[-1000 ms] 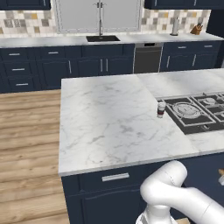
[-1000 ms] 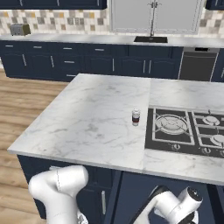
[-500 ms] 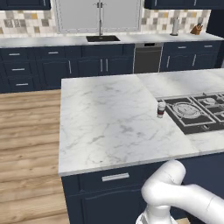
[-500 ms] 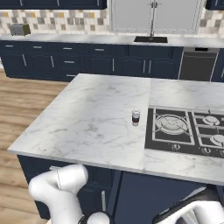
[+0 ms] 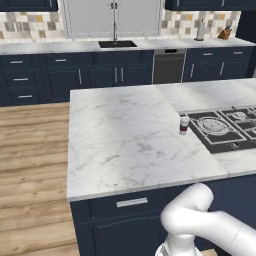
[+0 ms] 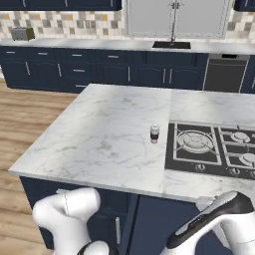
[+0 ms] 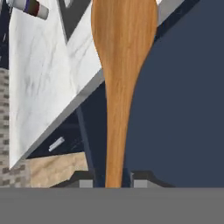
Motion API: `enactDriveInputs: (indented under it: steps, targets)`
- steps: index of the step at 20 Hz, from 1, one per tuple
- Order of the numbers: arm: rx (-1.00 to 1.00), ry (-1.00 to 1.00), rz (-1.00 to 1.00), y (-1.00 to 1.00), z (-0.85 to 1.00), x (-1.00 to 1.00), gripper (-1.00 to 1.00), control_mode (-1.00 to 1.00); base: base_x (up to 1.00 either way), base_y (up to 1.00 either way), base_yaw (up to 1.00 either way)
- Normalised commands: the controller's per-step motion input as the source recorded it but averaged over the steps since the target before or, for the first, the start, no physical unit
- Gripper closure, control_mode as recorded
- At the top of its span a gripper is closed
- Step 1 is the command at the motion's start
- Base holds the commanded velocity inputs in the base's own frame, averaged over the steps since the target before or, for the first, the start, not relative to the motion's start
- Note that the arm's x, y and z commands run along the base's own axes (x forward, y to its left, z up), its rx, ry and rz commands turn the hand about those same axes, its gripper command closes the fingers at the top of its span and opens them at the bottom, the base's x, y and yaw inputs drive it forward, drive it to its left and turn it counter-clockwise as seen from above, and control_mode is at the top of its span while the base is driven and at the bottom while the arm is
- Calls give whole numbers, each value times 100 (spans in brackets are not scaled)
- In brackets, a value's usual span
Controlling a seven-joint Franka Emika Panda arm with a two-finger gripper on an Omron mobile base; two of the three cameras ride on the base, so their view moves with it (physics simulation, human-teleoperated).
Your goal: Pick the wooden spoon from the drawer and place it on the counter.
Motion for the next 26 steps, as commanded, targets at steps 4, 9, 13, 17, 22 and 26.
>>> enactDriveInputs:
  steps: [4, 9, 13, 17, 22, 26]
  targets:
    - [-24, -19, 0, 100, 100, 85, 100, -100, 0, 0, 0]
    - [-30, -1, 1, 100, 100, 96, 100, -100, 0, 0, 0]
    - [-45, 14, 2, 100, 56, 100, 100, -100, 0, 0, 0]
    - [-32, 14, 0, 100, -13, 100, 100, -100, 0, 0, 0]
    - [-23, 2, 0, 100, -56, 81, 100, -100, 0, 0, 0]
    - [-10, 5, 0, 100, -72, 80, 100, -100, 0, 0, 0]
